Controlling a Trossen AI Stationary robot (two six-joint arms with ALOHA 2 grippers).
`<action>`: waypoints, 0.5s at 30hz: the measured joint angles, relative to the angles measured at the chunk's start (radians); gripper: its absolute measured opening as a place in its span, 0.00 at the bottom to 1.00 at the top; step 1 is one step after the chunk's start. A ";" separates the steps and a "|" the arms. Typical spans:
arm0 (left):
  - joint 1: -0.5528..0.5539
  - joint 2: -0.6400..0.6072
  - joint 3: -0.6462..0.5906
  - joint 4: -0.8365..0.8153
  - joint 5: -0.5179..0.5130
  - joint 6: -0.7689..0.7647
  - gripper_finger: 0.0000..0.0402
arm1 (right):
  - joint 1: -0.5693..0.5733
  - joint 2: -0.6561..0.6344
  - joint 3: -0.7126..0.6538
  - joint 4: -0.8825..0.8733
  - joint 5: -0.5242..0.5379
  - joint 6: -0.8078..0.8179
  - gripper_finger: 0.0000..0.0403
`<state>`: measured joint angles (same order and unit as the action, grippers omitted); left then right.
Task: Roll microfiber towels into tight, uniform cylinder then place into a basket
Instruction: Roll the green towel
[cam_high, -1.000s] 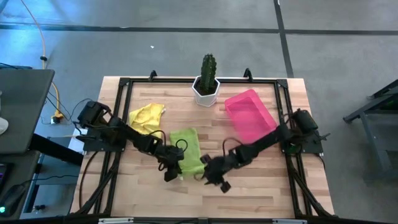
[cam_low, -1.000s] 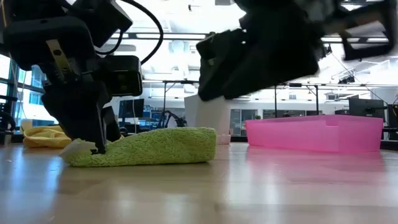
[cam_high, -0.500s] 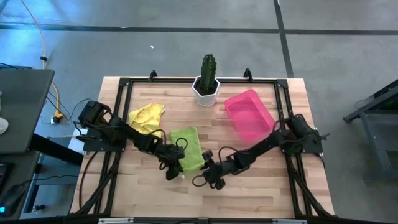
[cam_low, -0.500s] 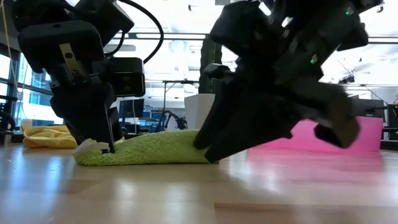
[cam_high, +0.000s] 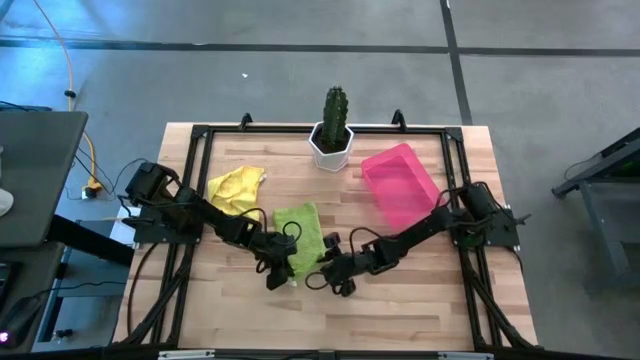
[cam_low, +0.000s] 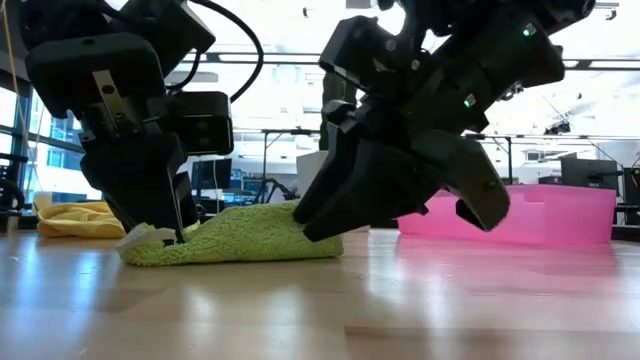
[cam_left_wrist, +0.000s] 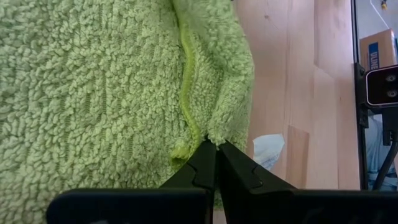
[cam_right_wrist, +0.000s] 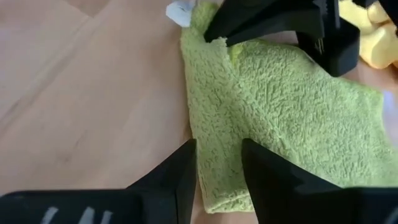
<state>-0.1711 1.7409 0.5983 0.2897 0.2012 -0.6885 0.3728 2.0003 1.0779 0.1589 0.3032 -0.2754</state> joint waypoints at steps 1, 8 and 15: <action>0.000 0.000 0.000 0.000 0.000 0.000 0.00 | -0.005 0.000 0.000 0.002 -0.019 0.013 0.31; 0.000 0.000 0.000 0.000 0.000 0.001 0.00 | -0.025 -0.001 0.000 0.002 -0.116 0.118 0.43; 0.000 0.000 0.001 0.000 0.000 0.009 0.00 | 0.032 -0.076 0.000 -0.001 -0.144 0.096 0.45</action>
<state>-0.1707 1.7409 0.5991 0.2895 0.2016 -0.6791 0.4043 1.9241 1.0779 0.1584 0.1594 -0.1791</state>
